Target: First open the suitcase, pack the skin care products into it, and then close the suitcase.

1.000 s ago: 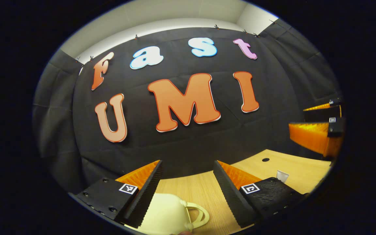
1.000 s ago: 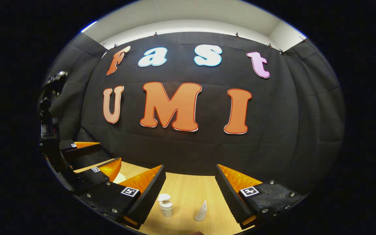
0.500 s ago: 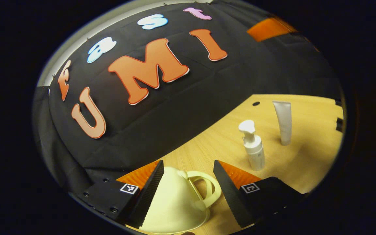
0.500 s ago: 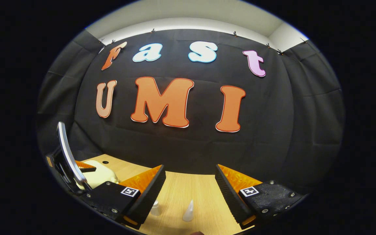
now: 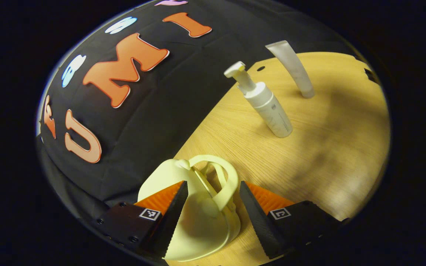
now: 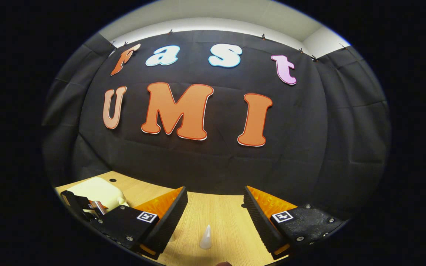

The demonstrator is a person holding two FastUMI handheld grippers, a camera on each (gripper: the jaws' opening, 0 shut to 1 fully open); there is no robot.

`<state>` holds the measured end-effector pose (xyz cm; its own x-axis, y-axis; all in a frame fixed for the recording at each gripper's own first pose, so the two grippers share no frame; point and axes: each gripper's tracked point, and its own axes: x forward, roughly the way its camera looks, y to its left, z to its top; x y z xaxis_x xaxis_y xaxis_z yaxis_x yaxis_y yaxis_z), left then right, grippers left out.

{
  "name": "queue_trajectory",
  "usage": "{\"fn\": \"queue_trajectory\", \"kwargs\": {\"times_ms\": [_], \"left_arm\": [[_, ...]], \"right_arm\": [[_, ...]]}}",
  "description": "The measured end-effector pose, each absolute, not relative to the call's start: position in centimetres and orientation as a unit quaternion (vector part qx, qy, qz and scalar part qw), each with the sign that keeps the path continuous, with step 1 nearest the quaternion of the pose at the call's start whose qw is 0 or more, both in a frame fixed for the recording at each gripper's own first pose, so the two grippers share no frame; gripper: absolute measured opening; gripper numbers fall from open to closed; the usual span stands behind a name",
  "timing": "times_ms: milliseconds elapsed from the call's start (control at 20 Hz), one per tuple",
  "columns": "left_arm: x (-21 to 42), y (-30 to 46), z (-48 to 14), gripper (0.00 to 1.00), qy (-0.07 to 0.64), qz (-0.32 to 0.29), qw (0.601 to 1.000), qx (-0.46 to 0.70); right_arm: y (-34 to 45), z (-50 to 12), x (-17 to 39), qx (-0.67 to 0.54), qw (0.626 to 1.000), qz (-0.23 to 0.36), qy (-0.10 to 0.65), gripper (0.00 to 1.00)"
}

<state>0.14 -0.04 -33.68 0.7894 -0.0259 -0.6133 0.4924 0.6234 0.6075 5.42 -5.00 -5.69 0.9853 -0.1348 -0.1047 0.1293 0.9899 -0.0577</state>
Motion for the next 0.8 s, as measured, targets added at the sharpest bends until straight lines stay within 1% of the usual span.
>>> {"fn": "queue_trajectory", "kwargs": {"times_ms": [50, 100, 150, 200, 250, 300, 400, 450, 550, 600, 650, 800], "left_arm": [[0.3, 0.1, -34.2, 0.84, 0.289, -0.152, 0.847, 0.420], [0.4, -0.2, -34.3, 0.82, 0.281, -0.158, 0.837, 0.443], [0.6, -0.4, -34.6, 0.82, 0.279, -0.161, 0.828, 0.458], [0.9, -0.4, -34.8, 0.72, 0.278, -0.163, 0.821, 0.471], [1.1, -0.3, -35.1, 0.70, 0.276, -0.163, 0.815, 0.483], [1.4, -0.2, -35.0, 0.72, 0.274, -0.164, 0.808, 0.495], [1.6, -0.5, -35.5, 0.53, 0.280, -0.171, 0.801, 0.501], [1.7, -0.7, -35.8, 0.40, 0.277, -0.171, 0.793, 0.516], [2.0, -0.9, -35.1, 0.16, 0.269, -0.165, 0.795, 0.518], [1.8, -0.8, -34.5, 0.14, 0.268, -0.162, 0.802, 0.509], [1.7, -0.7, -34.1, 0.05, 0.266, -0.156, 0.812, 0.496], [1.6, -0.2, -33.4, 0.06, 0.275, -0.145, 0.842, 0.442]], "right_arm": [[-5.0, -5.7, 5.4, -0.024, 0.996, -0.067, 0.055, 0.97], [-5.0, -5.8, 5.4, -0.024, 0.996, -0.068, 0.055, 0.97], [-5.1, -5.9, 5.4, -0.024, 0.996, -0.070, 0.056, 0.97], [-5.2, -5.9, 5.3, -0.024, 0.996, -0.070, 0.057, 0.97], [-5.2, -6.1, 5.2, -0.024, 0.995, -0.071, 0.059, 0.97], [-5.2, -6.1, 5.2, -0.024, 0.995, -0.071, 0.059, 0.97], [-5.3, -6.3, 5.1, -0.027, 0.995, -0.072, 0.060, 0.97], [-5.4, -6.6, 4.9, -0.028, 0.995, -0.073, 0.064, 0.97], [-5.4, -6.9, 5.0, -0.028, 0.995, -0.073, 0.068, 0.97], [-5.3, -7.1, 4.8, -0.030, 0.994, -0.073, 0.071, 0.97], [-5.3, -7.5, 4.7, -0.032, 0.994, -0.071, 0.074, 0.97], [-4.4, -8.8, 4.7, -0.034, 0.994, -0.058, 0.090, 0.97]]}}
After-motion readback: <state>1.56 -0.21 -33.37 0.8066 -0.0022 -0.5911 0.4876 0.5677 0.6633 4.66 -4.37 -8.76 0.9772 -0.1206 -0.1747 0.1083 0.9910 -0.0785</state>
